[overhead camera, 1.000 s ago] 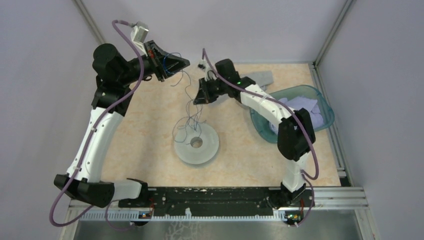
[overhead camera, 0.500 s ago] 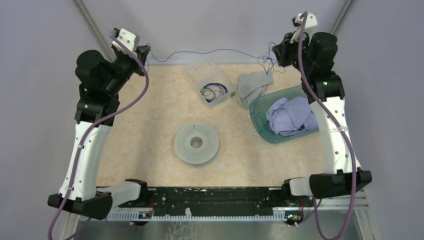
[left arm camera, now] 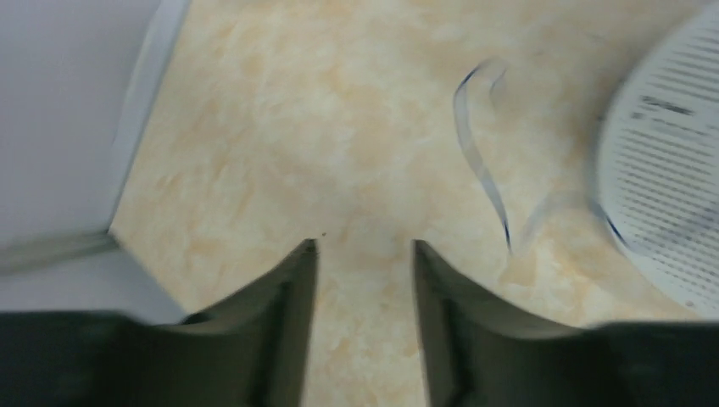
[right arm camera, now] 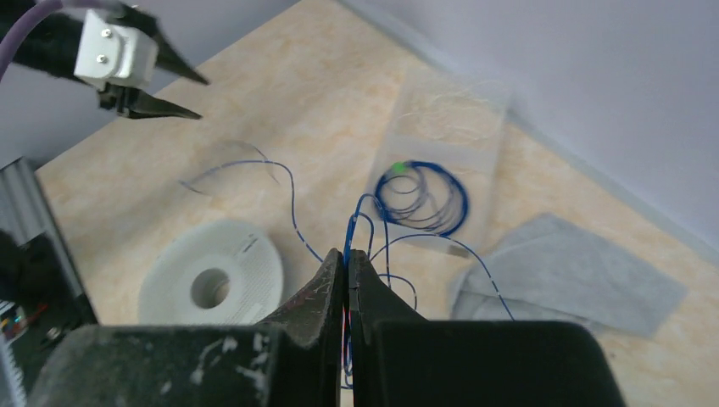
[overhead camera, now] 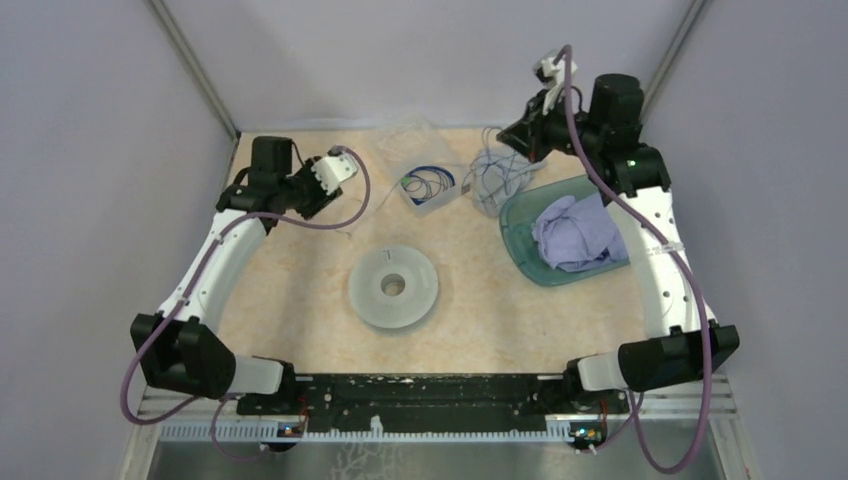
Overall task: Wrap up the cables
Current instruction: Adjust the cable at the center of the board.
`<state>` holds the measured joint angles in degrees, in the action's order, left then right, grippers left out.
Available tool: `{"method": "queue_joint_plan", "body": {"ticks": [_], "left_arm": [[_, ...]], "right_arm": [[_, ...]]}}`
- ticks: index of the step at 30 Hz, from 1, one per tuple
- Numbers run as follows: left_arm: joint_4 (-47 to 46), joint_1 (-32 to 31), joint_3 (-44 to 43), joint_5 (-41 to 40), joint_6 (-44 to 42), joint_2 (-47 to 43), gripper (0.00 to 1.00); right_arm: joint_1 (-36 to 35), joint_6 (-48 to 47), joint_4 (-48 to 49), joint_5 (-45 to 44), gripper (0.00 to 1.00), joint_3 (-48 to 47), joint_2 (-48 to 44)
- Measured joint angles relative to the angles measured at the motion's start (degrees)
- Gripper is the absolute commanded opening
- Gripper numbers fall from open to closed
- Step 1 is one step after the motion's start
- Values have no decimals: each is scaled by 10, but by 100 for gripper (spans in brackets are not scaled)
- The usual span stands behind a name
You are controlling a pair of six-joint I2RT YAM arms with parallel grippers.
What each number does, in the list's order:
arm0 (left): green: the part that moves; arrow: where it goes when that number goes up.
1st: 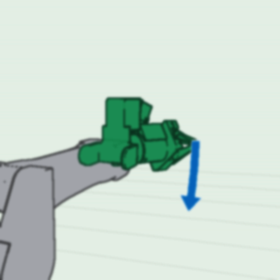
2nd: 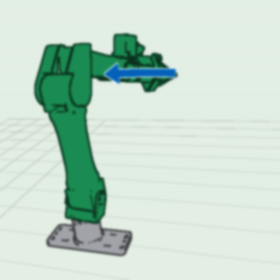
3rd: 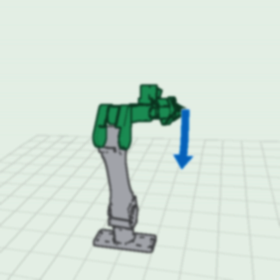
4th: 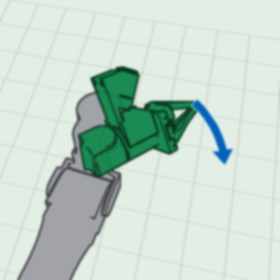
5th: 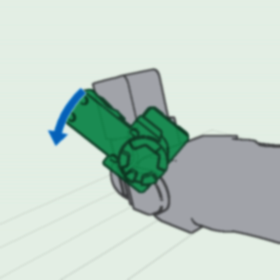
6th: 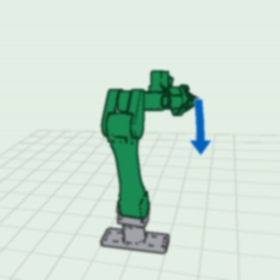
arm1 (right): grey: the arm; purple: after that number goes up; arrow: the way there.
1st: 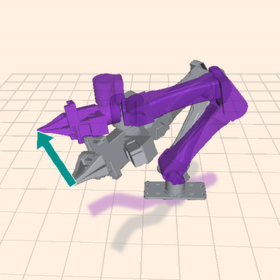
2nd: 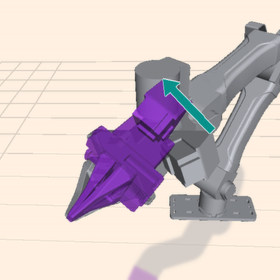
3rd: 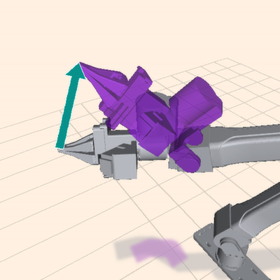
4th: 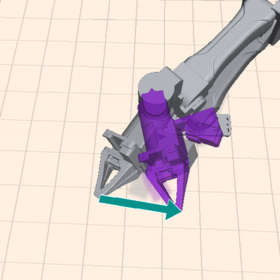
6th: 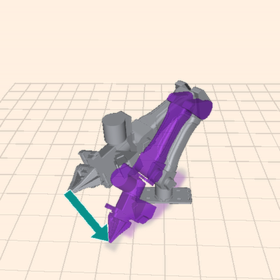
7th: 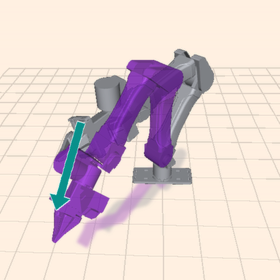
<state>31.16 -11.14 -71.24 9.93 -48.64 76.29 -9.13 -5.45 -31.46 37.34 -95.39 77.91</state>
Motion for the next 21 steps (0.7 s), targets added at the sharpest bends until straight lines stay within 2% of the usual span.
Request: {"method": "queue_joint_plan", "body": {"ticks": [1,3,5,8,11,15,17,21], "left_arm": [[31,0,-8,33,-12,12,79],[86,0,-34,102,-29,30,96],[127,0,-76,184,-34,44,100],[120,-3,-127,296,-3,48,97],[43,-18,-144,379,83,48,91],[-56,-73,-145,445,188,59,85],[-87,-96,-150,468,229,72,78],[-152,-130,-164,502,312,108,72]], "right_arm": [[-12,-2,-3,16,0,9,5],[-42,-6,-10,43,0,22,16],[-65,-8,-11,69,0,37,21],[-82,-1,-5,108,0,47,24],[-84,13,15,161,0,47,25],[-85,31,42,229,0,48,25],[-87,36,54,257,0,50,26],[-90,43,66,290,0,60,29]]}}
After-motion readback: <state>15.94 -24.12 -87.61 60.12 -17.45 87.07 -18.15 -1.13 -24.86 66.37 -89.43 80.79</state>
